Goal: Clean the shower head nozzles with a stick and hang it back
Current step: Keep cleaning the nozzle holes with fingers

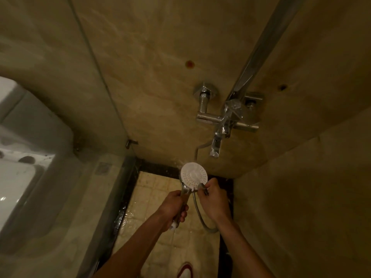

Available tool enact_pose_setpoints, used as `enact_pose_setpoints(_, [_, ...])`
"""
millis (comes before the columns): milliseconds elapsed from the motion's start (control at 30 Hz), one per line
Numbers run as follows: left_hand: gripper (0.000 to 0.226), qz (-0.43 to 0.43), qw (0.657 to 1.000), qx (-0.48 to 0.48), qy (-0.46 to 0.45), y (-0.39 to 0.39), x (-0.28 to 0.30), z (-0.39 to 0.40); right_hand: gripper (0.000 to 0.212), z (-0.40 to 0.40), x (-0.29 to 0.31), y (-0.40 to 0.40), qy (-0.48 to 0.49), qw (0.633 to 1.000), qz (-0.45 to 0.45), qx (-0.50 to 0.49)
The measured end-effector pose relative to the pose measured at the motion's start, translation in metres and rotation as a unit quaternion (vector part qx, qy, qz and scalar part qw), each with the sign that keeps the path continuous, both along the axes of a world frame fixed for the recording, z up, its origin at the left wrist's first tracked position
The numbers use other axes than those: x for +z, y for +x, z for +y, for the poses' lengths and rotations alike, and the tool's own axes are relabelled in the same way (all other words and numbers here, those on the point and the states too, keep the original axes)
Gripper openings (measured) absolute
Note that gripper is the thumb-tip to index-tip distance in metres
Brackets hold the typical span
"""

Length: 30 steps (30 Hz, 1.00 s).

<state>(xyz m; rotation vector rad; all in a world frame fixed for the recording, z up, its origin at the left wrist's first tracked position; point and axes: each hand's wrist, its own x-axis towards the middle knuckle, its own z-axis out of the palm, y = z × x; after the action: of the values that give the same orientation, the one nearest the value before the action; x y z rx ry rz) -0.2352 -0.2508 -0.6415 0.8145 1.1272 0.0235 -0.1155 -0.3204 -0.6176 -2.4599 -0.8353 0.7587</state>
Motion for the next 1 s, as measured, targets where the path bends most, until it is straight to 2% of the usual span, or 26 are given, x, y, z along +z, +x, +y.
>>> enact_pose_setpoints(200, [0.016,0.003,1.000,-0.009,-0.007,0.010,-0.030,0.004,0.024,0.021,-0.027,0.015,-0.014,1.000,0.004,-0.010])
enact_pose_setpoints(433, [0.015,-0.011,1.000,-0.005,-0.010,0.013,-0.048,0.004,0.026,-0.001,-0.047,0.031,-0.046,0.998,-0.008,-0.032])
enact_pose_setpoints(700, [0.024,0.008,1.000,-0.016,0.004,0.029,-0.055,0.014,0.025,0.015,-0.059,0.010,-0.001,1.000,0.016,0.002])
enact_pose_setpoints(833, [0.022,0.003,1.000,-0.006,0.001,0.034,-0.055,0.016,0.032,0.032,-0.060,0.025,-0.025,1.000,0.015,0.012])
enact_pose_setpoints(1000, [0.021,0.002,1.000,-0.016,-0.003,0.033,-0.058,0.017,0.030,0.036,-0.061,0.052,-0.010,1.000,-0.013,-0.009])
